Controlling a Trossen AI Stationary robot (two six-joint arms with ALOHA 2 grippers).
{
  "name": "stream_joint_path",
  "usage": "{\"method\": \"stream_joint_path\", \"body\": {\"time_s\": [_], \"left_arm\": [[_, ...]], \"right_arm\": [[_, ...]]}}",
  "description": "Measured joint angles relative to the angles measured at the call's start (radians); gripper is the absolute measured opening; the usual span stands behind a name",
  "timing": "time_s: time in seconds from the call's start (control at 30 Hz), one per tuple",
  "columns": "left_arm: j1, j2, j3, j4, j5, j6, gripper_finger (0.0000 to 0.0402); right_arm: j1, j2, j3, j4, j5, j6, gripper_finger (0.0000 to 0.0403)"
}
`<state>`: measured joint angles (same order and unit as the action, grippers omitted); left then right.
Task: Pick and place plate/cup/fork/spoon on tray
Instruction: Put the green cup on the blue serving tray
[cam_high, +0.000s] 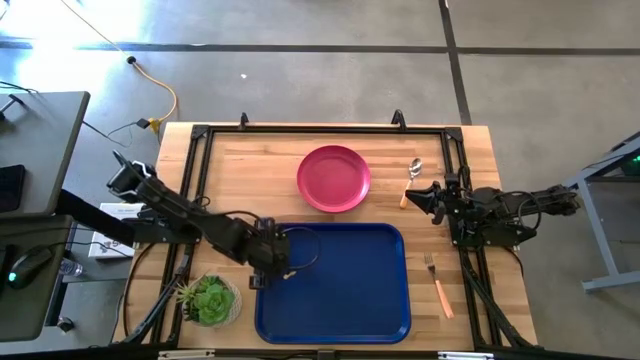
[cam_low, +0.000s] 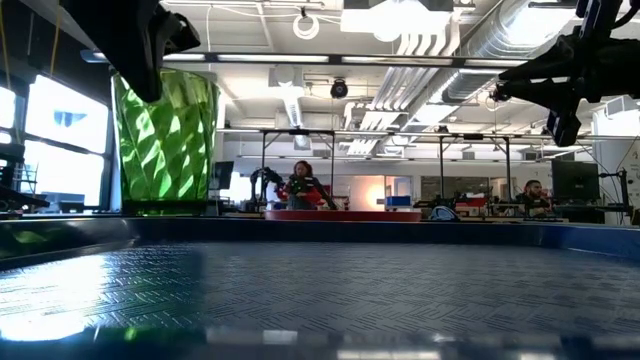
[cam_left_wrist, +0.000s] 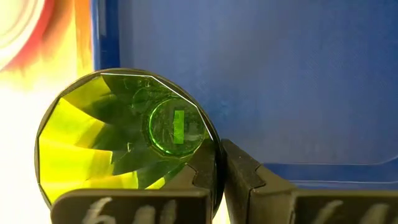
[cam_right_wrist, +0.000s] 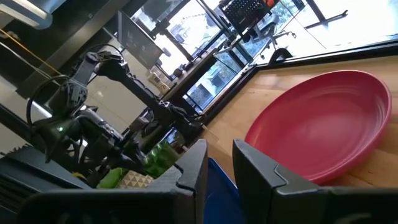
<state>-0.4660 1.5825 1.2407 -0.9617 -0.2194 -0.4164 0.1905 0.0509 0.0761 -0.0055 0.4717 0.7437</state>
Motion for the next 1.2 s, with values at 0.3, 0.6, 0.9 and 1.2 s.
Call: {"method": "stream_joint_path", "body": {"time_s": [0.3,0.6,0.9,1.2], "left_arm": [[0.000,0.043,0.000,0.047,0.043,0.017,0.0005],[0.002,0.058,0.000,0.046,0.031,0.018,0.0005],[0.014,0.058,0.000,0.043,0.064,0.018,0.0006],[0.028,0.058,0.000,0.043,0.065,0.055,0.0033]], "right_arm": [[0.000,0.000,0.000,-0.025,0.000,0.000,0.0066],[0.000,0.000,0.000,-0.039,0.000,0.000,0.0066],[0.000,0.000,0.000,-0.043,0.000,0.000,0.0066],[0.000,0.000,0.000,-0.043,0.000,0.000,0.0066]]}}
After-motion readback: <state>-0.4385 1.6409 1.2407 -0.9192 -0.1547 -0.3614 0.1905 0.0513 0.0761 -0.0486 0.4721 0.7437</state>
